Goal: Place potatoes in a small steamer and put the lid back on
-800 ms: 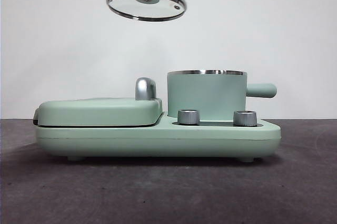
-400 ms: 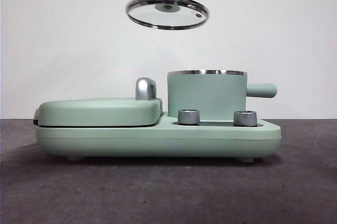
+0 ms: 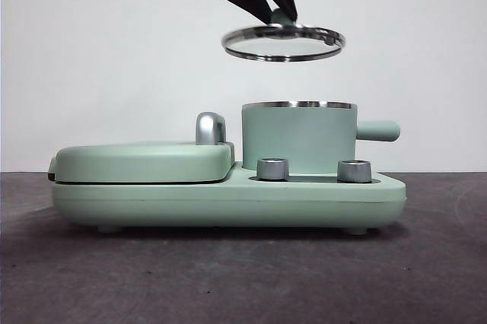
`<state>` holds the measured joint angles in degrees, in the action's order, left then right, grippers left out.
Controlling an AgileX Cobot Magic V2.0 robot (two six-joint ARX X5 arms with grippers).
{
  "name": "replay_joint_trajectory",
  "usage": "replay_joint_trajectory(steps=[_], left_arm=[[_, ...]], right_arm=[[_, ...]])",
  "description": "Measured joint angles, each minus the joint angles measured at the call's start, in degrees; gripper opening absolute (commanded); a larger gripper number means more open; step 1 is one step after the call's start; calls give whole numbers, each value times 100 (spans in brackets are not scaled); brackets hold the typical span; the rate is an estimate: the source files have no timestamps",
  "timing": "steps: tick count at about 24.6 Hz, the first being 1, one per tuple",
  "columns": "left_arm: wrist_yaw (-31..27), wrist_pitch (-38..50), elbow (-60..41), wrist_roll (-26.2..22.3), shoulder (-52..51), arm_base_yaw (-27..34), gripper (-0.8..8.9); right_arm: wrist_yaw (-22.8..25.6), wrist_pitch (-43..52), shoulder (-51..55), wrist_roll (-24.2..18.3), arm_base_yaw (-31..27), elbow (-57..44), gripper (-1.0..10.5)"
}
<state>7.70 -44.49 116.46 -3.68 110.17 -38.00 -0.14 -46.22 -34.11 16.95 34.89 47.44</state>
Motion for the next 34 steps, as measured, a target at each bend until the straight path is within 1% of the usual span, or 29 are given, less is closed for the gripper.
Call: replay_joint_trajectory(steps=[5, 11, 16, 27, 34], left_arm=[[-2, 275, -22, 0, 44, -17, 16], [-2, 647, -24, 0, 560, -24, 16], [-2, 898, -24, 0, 697, -28, 16], [2, 890, -24, 2, 946, -20, 16], [9, 839, -24, 4, 946, 140, 16]], right_arm=[[22, -2, 205, 4, 0, 0, 419], [22, -4, 221, 4, 0, 0, 419], [22, -4, 221, 4, 4, 0, 419], [17, -26, 221, 4, 4, 0, 419], [17, -31, 221, 4, 4, 0, 419]])
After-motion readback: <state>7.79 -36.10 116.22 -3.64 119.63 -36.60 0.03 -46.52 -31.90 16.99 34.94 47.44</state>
